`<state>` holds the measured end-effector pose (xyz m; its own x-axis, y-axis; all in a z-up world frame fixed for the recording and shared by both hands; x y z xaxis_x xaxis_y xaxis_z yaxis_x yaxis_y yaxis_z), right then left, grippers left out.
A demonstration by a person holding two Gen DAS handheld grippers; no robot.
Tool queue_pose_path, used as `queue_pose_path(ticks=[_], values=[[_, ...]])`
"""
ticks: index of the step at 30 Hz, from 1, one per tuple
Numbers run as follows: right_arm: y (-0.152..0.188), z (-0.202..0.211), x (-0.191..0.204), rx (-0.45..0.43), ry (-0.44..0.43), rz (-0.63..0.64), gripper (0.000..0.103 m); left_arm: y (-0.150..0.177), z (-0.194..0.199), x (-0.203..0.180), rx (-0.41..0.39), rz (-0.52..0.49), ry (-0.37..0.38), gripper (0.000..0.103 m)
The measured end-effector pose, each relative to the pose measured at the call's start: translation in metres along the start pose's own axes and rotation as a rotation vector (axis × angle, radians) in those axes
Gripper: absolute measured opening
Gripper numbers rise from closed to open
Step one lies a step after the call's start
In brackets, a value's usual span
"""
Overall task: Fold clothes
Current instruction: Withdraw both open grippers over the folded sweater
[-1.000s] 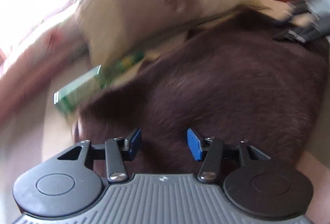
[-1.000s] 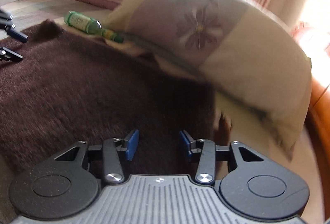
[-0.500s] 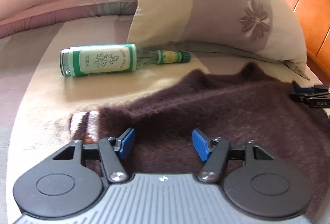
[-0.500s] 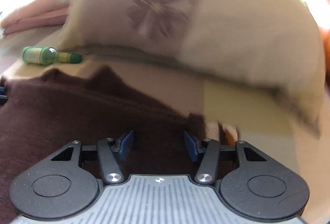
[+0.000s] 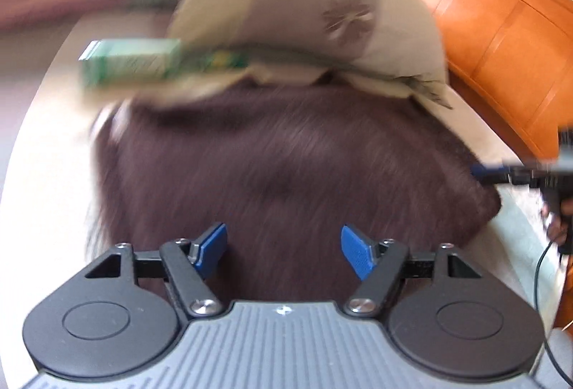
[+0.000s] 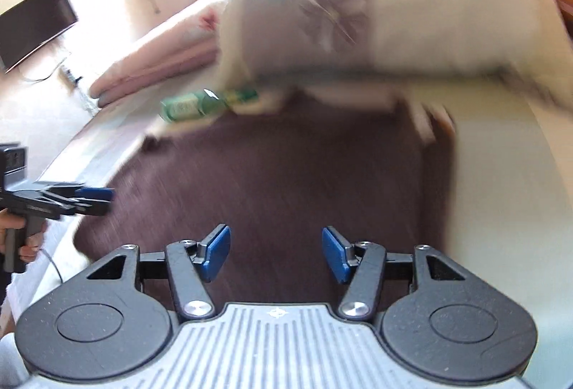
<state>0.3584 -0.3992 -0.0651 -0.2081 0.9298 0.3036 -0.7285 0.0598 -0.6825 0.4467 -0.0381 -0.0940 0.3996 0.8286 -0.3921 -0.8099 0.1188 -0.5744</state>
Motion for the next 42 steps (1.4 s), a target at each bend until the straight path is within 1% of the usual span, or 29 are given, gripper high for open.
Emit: queue_pose_path(ticks=[1,2,3,4,5,6,7,8,12,15,17,18,19,21,22,24,25,26,28,29,31,32,34,35,36,37,38,39,42], values=[[0.015,0.000,-0.011,0.026,0.019,-0.040,0.057,0.012,0.002,0.011,0.016,0.042,0.005,0.071],[0.026,0.004,-0.021,0.025,0.017,-0.070,0.049,0.022,0.005,0.020,0.028,0.081,0.022,0.069],[0.032,0.012,-0.027,-0.001,0.001,-0.105,0.043,0.026,0.012,0.026,0.026,0.100,0.017,0.066],[0.032,0.019,-0.029,-0.013,-0.010,-0.141,0.044,0.024,0.019,0.024,0.023,0.090,0.002,0.066],[0.029,0.026,-0.028,-0.019,-0.009,-0.152,0.045,0.020,0.026,0.021,0.020,0.077,-0.014,0.067],[0.022,0.032,-0.023,-0.032,0.007,-0.127,0.051,0.017,0.033,0.018,0.017,0.065,-0.030,0.068],[0.014,0.036,-0.014,-0.046,0.013,-0.090,0.057,0.011,0.037,0.013,0.001,0.051,-0.029,0.070],[0.007,0.039,-0.005,-0.060,0.016,-0.055,0.059,0.006,0.039,0.006,-0.011,0.040,-0.009,0.074],[-0.008,0.021,0.036,-0.055,-0.121,-0.020,0.059,0.005,0.022,-0.021,0.006,0.069,0.137,0.075],[-0.011,-0.011,0.063,-0.029,-0.269,-0.085,0.059,0.008,0.000,-0.049,0.026,0.114,0.251,0.075],[-0.013,-0.027,0.079,-0.005,-0.371,-0.134,0.062,0.007,-0.014,-0.069,0.061,0.141,0.341,0.075],[-0.013,-0.035,0.087,0.016,-0.391,-0.129,0.066,0.008,-0.022,-0.077,0.102,0.148,0.366,0.079],[-0.013,-0.043,0.093,0.039,-0.407,-0.123,0.067,0.010,-0.030,-0.074,0.133,0.163,0.342,0.080],[-0.006,-0.058,0.091,0.107,-0.342,-0.091,0.067,0.015,-0.045,-0.067,0.194,0.193,0.287,0.079],[-0.003,-0.062,0.084,0.124,-0.319,-0.101,0.066,0.018,-0.053,-0.064,0.224,0.209,0.259,0.078],[0.000,-0.053,0.068,0.113,-0.312,-0.137,0.064,0.021,-0.046,-0.051,0.210,0.216,0.248,0.078],[0.000,-0.044,0.060,0.099,-0.289,-0.134,0.064,0.022,-0.038,-0.044,0.197,0.218,0.236,0.078],[0.000,-0.035,0.052,0.089,-0.249,-0.123,0.064,0.023,-0.030,-0.037,0.183,0.220,0.223,0.078],[0.005,-0.018,0.030,0.086,-0.177,-0.115,0.064,0.026,-0.013,-0.017,0.148,0.212,0.157,0.078],[0.008,-0.009,0.019,0.084,-0.141,-0.112,0.064,0.027,-0.006,-0.008,0.138,0.224,0.141,0.078],[0.013,0.008,0.003,0.078,-0.099,-0.133,0.065,0.029,0.008,0.010,0.120,0.250,0.112,0.078],[0.016,0.016,-0.004,0.074,-0.079,-0.140,0.065,0.028,0.013,0.011,0.103,0.236,0.085,0.078],[0.022,0.027,-0.013,0.066,-0.033,-0.140,0.069,0.027,0.023,0.013,0.067,0.202,0.031,0.079],[0.023,0.035,-0.015,0.062,-0.006,-0.120,0.069,0.026,0.029,0.013,0.050,0.185,0.004,0.082],[0.025,0.039,-0.011,0.058,0.030,-0.073,0.072,0.027,0.031,0.007,0.030,0.105,-0.056,0.082],[0.023,0.042,-0.002,0.058,0.070,-0.008,0.078,0.027,0.034,0.001,0.011,0.020,-0.118,0.082],[0.022,0.042,0.010,0.060,0.111,0.067,0.080,0.031,0.033,-0.015,0.002,-0.089,-0.162,0.082],[0.019,0.037,0.026,0.063,0.162,0.176,0.085,0.035,0.033,-0.031,-0.007,-0.201,-0.204,0.082],[0.022,0.025,0.065,0.075,0.242,0.417,0.090,0.059,0.023,-0.080,-0.042,-0.528,-0.270,0.084]])
Point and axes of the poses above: each gripper's, at about its wrist camera, not at the fingertips, and z roughly against the way its jaws point, x to its left, y to its underside, the point moved 7 cm from there along -z, roughly the way its jaws point, and after that the axes turned 8 degrees about z, right-handed, at the moved point
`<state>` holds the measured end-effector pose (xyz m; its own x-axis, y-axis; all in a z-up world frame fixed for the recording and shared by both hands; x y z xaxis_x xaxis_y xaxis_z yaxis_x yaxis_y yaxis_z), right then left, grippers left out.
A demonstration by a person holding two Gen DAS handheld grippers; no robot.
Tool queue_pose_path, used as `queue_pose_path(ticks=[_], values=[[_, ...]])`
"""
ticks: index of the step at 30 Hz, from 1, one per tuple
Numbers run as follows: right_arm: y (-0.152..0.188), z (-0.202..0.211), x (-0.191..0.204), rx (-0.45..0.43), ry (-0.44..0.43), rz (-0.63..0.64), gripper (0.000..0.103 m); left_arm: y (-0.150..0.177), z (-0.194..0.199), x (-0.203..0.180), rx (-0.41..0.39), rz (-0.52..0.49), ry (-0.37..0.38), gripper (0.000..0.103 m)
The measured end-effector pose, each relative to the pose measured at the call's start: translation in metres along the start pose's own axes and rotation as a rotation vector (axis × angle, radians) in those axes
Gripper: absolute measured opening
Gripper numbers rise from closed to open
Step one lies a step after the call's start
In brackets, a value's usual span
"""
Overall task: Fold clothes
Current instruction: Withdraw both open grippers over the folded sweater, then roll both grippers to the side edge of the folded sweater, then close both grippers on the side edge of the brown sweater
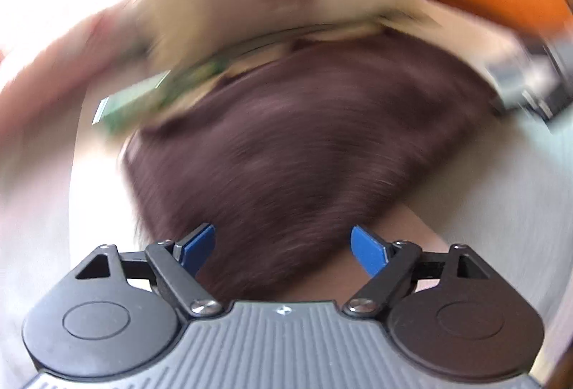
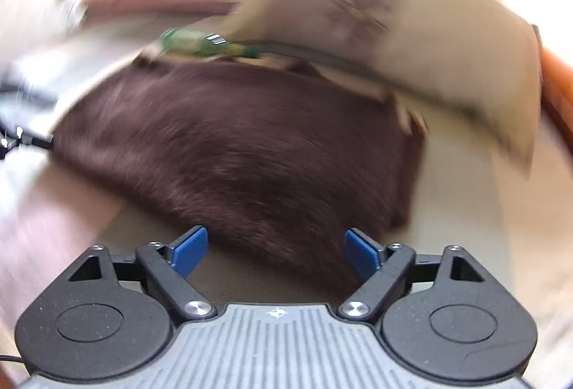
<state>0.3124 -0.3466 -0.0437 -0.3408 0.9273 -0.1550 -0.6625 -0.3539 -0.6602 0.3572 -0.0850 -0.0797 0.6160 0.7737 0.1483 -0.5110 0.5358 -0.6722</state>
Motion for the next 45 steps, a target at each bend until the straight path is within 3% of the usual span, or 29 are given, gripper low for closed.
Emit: queue_pose_path(ticks=[2,5,8,14,17,29,33,40,45], values=[[-0.006,-0.006,0.025,0.006,0.049,0.145,0.090,0.002,-0.005,-0.033,-0.022,-0.185,-0.056,0.084],[-0.010,-0.022,0.049,0.016,0.125,0.291,0.090,0.010,-0.022,-0.059,-0.023,-0.369,-0.137,0.084],[-0.001,-0.028,0.058,0.035,0.215,0.421,0.090,0.018,-0.035,-0.064,-0.023,-0.479,-0.206,0.084],[0.023,-0.037,0.052,0.092,0.342,0.576,0.091,0.032,-0.044,-0.043,-0.009,-0.521,-0.287,0.084],[0.022,-0.039,0.046,0.082,0.353,0.554,0.098,0.030,-0.045,-0.042,-0.016,-0.512,-0.286,0.084],[-0.016,-0.085,0.081,-0.006,0.402,0.684,0.098,-0.002,-0.073,-0.076,-0.096,-0.616,-0.285,0.084],[-0.016,-0.087,0.078,-0.024,0.399,0.700,0.098,-0.004,-0.076,-0.073,-0.118,-0.628,-0.296,0.092],[0.005,-0.083,0.029,0.059,0.487,0.696,0.098,0.016,-0.072,-0.027,-0.072,-0.658,-0.435,0.096],[-0.002,-0.096,0.040,0.059,0.554,0.810,0.098,0.009,-0.080,-0.037,-0.088,-0.698,-0.482,0.096]])
Point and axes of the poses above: each gripper's, at about its wrist camera, not at the fingertips, and z roughly against the way its jaws point, x to its left, y to its underside, the point moved 7 cm from there along -z, roughly the way its jaws point, and after that the axes turned 8 degrees about z, right-handed, at the moved point
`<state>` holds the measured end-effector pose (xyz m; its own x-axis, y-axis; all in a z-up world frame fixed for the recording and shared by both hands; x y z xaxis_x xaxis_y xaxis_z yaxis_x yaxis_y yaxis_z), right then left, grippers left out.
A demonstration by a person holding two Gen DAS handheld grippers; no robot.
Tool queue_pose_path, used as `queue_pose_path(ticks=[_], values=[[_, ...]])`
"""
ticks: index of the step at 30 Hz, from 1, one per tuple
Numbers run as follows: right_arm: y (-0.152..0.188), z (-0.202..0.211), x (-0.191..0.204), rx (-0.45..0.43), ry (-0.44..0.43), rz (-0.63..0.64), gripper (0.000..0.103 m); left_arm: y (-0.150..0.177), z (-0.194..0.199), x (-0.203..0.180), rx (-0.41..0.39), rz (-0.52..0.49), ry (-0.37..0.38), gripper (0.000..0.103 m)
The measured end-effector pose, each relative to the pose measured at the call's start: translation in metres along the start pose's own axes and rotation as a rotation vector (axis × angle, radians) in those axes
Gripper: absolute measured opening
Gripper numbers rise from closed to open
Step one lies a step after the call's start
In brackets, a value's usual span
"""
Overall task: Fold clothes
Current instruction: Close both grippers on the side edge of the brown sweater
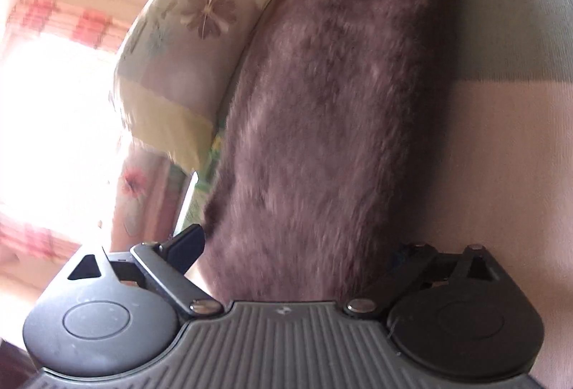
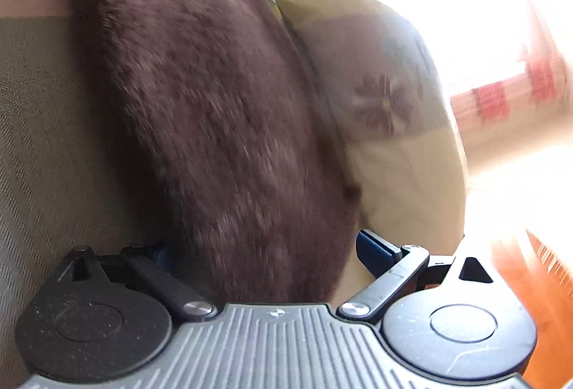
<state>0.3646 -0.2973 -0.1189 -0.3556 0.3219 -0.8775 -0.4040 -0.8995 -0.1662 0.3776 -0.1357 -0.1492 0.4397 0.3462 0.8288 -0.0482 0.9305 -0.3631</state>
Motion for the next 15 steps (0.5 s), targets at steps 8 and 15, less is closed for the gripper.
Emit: queue_pose_path(ticks=[8,15], values=[[-0.018,-0.007,0.004,-0.037,-0.017,0.020,0.088,-0.015,-0.005,-0.004,-0.034,0.013,0.004,0.092],[-0.007,-0.020,0.005,-0.026,-0.017,-0.001,0.081,-0.010,-0.007,-0.006,-0.005,0.065,0.042,0.067]])
Point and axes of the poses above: each gripper's, at about its wrist camera, not at the fingertips, and z roughly against the way its jaws point, x to its left, y to its underside, the point moved 7 cm from there along -z, roughly the way its jaws point, and after that the axes turned 8 degrees about z, right-handed, at the moved point
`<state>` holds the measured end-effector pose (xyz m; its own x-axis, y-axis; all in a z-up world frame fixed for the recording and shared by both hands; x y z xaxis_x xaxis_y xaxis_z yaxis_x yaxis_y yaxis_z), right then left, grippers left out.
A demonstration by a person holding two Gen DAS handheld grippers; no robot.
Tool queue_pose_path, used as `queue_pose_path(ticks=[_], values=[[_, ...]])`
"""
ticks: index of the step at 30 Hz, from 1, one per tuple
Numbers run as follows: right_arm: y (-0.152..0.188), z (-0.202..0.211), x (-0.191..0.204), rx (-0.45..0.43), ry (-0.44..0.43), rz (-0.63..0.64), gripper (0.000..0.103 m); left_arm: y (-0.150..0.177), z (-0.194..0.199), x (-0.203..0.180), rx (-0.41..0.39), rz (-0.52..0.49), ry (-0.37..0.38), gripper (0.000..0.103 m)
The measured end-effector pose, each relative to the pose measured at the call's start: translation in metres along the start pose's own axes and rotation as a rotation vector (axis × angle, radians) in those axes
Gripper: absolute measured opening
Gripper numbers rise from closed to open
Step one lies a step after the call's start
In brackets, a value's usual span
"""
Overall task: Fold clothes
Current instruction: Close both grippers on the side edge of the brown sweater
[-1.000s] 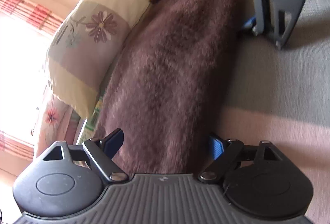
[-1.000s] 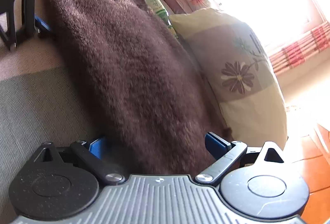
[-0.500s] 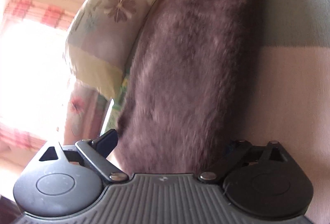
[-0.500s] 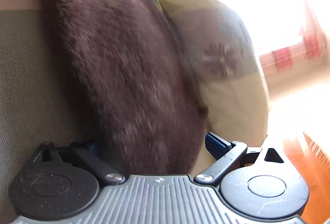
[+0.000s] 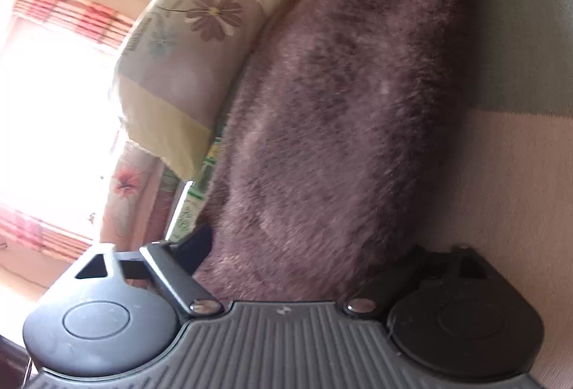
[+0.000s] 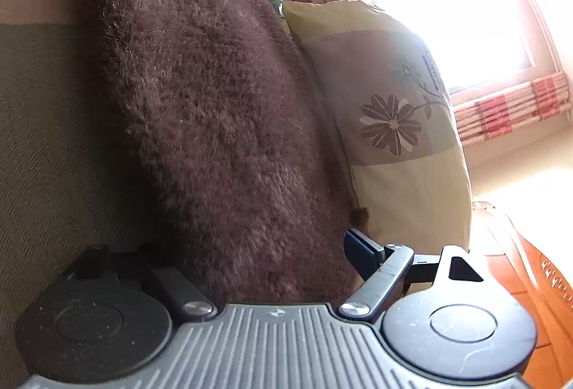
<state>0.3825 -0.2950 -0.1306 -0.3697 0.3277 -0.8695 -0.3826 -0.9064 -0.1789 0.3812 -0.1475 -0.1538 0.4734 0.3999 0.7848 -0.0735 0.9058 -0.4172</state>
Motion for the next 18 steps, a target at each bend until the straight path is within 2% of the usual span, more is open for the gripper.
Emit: queue_pose_path(ticks=[1,2,3,4,6,10,18], values=[[-0.003,-0.002,0.006,0.002,-0.015,0.028,0.068,-0.003,-0.001,-0.006,0.007,-0.021,0.014,0.057],[-0.007,-0.003,0.011,0.004,-0.030,0.057,0.059,-0.006,-0.001,-0.014,0.013,-0.049,0.031,0.034],[-0.010,-0.005,0.017,0.006,-0.044,0.086,0.040,-0.008,-0.002,-0.021,0.017,-0.075,0.030,0.028],[-0.011,-0.004,0.024,0.008,-0.038,0.119,0.031,-0.010,-0.002,-0.026,0.015,-0.092,0.018,0.026],[-0.011,-0.005,0.030,0.007,-0.017,0.152,0.026,-0.010,0.001,-0.023,0.014,-0.069,0.024,0.024],[-0.011,-0.004,0.016,0.000,-0.043,0.091,0.019,-0.009,0.010,-0.016,0.003,-0.055,0.021,0.017],[-0.014,0.029,0.011,-0.008,-0.078,0.052,0.018,-0.006,0.048,-0.002,-0.021,-0.035,0.010,0.015]])
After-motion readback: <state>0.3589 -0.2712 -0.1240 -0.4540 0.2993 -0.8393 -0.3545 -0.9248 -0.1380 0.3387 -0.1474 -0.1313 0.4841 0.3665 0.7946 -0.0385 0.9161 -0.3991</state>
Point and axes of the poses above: each gripper's, at about its wrist camera, not at the fingertips, and z roughly against the way its jaws point, x to its left, y to its underside, the point moved 7 cm from there along -z, roughly the way its jaws point, and after that the axes turned 8 degrees about z, right-handed, at the moved point
